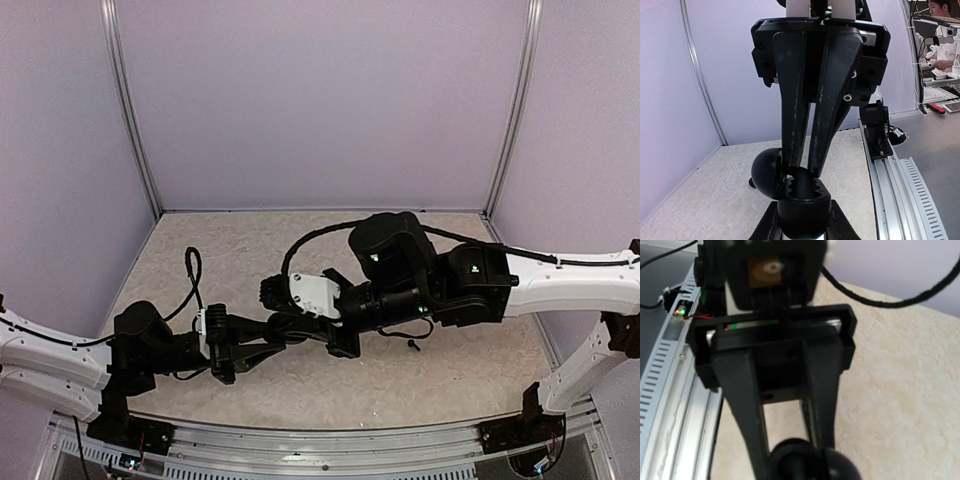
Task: Insert the wireless bluetooth earbuds into the charging case
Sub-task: Adjust the left earbud in the left side groove of the charging case.
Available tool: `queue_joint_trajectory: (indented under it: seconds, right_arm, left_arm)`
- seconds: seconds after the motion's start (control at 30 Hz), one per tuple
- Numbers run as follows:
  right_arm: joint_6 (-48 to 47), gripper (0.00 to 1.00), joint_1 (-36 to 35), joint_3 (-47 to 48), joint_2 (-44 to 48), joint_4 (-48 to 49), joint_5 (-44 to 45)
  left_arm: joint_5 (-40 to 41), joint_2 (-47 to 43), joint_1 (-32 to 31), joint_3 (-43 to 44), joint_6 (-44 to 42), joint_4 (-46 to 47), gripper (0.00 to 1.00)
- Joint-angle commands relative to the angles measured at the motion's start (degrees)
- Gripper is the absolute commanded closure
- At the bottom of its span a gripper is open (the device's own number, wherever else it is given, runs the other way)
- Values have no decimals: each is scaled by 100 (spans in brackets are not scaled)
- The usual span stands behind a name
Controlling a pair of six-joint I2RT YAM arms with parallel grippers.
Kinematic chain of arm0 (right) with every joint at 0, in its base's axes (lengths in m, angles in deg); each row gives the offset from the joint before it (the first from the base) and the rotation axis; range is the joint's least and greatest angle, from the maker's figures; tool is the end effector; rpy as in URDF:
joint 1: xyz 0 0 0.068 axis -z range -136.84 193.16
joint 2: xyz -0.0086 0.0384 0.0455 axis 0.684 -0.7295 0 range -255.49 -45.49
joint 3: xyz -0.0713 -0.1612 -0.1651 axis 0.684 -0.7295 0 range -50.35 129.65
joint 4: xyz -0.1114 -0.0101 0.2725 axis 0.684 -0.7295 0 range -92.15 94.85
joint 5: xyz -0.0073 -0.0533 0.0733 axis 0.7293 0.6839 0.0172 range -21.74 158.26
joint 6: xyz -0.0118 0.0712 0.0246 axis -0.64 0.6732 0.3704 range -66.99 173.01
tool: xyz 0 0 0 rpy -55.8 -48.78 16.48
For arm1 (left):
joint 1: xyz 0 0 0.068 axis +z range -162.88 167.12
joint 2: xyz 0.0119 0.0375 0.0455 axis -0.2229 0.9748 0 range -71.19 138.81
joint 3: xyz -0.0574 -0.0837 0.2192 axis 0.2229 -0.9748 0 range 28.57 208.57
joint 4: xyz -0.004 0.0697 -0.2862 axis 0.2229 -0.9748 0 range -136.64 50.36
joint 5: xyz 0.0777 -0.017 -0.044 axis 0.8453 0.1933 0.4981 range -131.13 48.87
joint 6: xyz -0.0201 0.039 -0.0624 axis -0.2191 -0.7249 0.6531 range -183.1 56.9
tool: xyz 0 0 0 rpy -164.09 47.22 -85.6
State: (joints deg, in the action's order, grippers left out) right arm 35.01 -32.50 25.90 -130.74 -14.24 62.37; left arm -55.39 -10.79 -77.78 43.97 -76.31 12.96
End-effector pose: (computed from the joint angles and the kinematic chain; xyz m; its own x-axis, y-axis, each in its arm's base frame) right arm 0.0948 0.3977 0.2945 0.1938 -0.4830 -0.8539 -0.9739 0.0101 -0.2267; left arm 0.1050 -0.2617 0.1772 0.2788 -0.0730 -0.9576 0.9425 0.2123 0.2582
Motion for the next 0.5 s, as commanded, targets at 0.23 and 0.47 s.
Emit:
queue_joint_trajectory:
  seconds: [0.23,0.47]
  right_arm:
    - [120,85,-38,-26,74,-100,421]
    - [100,76,-37,-104,233,45,289]
  left_arm:
    - [-161,-64,-8,121,21,576,99]
    - [-153,-29,-11,121,20,593,99]
